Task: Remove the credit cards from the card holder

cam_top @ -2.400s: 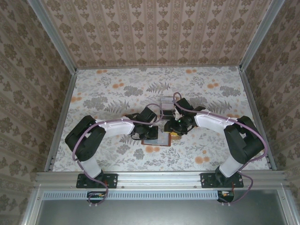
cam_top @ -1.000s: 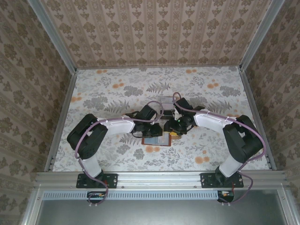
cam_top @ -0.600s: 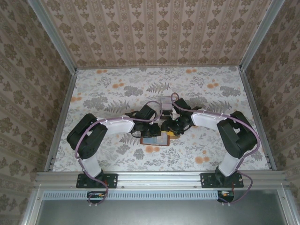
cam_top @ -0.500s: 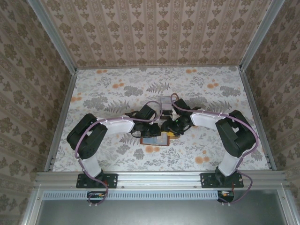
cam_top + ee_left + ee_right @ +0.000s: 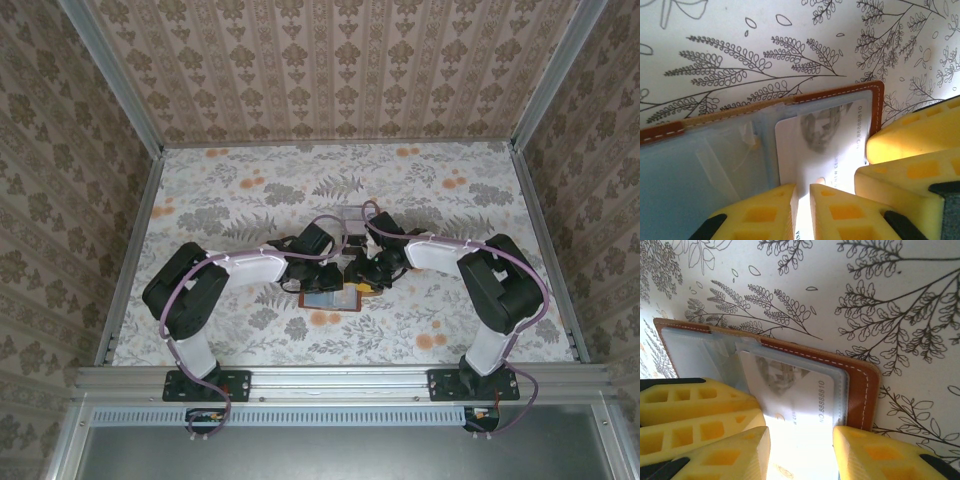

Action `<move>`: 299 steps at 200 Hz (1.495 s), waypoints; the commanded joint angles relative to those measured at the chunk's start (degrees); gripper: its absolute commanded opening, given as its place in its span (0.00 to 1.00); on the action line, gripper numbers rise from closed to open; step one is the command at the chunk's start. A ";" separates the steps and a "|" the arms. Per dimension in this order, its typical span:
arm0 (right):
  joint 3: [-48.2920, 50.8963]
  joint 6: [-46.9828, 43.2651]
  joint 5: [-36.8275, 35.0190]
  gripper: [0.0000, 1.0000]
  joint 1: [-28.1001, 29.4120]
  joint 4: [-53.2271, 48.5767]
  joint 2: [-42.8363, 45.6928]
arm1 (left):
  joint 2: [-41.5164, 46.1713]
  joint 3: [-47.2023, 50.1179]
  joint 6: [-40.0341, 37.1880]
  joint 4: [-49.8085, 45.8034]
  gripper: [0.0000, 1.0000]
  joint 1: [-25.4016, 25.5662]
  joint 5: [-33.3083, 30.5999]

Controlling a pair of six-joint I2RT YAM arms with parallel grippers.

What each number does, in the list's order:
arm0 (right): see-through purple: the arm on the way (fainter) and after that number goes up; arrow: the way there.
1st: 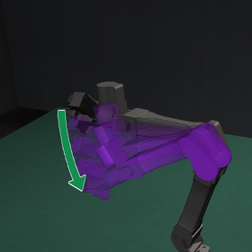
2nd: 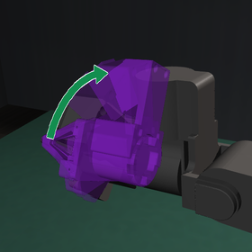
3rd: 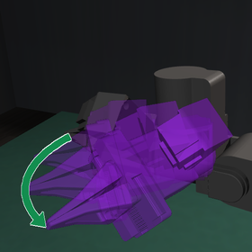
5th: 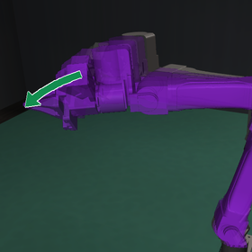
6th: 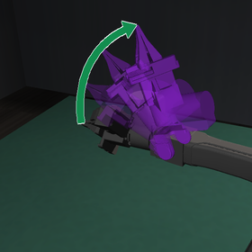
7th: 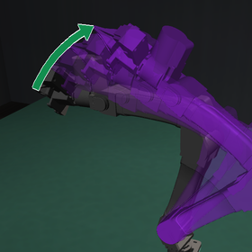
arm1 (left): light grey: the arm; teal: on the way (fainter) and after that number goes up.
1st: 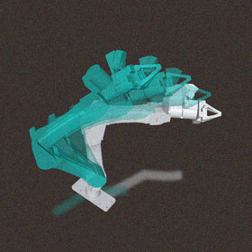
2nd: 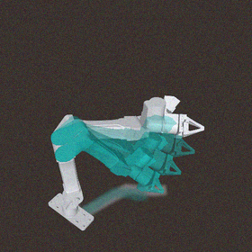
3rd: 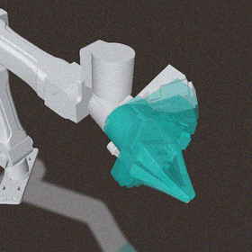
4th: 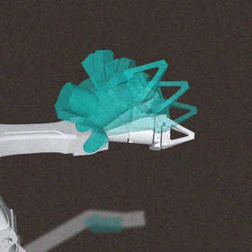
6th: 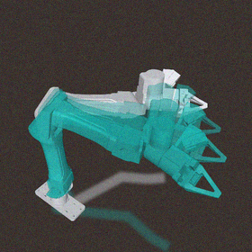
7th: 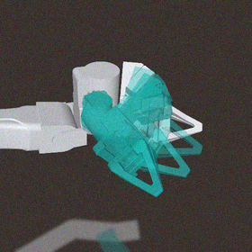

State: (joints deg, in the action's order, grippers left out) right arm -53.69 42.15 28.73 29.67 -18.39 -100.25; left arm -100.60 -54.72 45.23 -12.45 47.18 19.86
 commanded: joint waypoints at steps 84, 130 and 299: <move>-1.03 -0.94 -4.52 0.41 0.22 -4.99 0.14 | 4.52 -0.70 -0.92 -2.59 0.20 0.09 -2.57; -1.76 0.43 -3.79 0.41 0.78 -4.21 2.60 | 5.02 0.56 0.64 1.15 0.22 -1.44 -1.25; -2.12 1.07 -2.44 0.37 2.32 -2.53 -1.90 | 2.18 4.89 2.54 4.89 0.28 -1.49 2.34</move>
State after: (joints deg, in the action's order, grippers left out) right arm -55.07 42.41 26.59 31.79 -20.27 -100.47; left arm -97.45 -50.04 46.98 -7.53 45.21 21.43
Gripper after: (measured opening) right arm 0.374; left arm 0.279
